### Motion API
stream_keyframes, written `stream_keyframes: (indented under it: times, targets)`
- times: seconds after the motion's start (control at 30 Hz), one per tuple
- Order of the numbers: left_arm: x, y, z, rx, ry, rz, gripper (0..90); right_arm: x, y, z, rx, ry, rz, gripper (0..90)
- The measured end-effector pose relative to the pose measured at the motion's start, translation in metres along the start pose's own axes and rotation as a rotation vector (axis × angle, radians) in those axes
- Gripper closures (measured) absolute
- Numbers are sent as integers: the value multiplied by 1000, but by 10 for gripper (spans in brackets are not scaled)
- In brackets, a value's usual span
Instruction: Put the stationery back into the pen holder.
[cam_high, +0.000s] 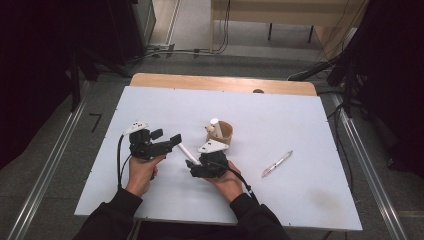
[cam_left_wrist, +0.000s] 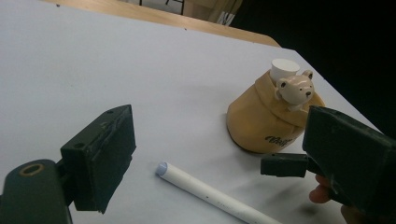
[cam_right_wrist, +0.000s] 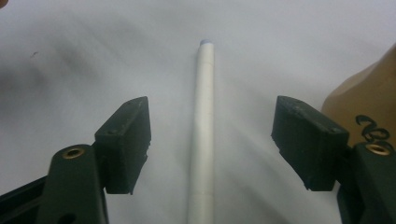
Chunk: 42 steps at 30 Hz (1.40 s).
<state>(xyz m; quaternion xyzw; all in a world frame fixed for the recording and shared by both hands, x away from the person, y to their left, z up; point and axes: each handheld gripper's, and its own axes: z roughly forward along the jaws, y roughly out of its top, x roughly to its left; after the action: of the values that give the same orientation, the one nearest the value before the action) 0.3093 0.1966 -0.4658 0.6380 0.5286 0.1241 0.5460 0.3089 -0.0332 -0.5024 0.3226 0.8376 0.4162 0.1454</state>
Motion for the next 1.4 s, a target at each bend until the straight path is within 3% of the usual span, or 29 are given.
stream_keyframes:
  times: [0.2, 0.47, 1.0, 1.4]
  targets:
    - [0, 0, 0, -2, 0, -3, 102, 0, -2, 9, -5, -16, -33, 375]
    - [1, 0, 0, -2, 4, -4, 102, 3, 4, 17, 27, -29, -55, 460]
    - [2, 1, 0, -1, 5, -12, 102, 5, 15, 34, 84, -25, -50, 621]
    - [3, 1, 0, -1, 6, -16, 102, 5, 19, 38, 83, -18, -48, 689]
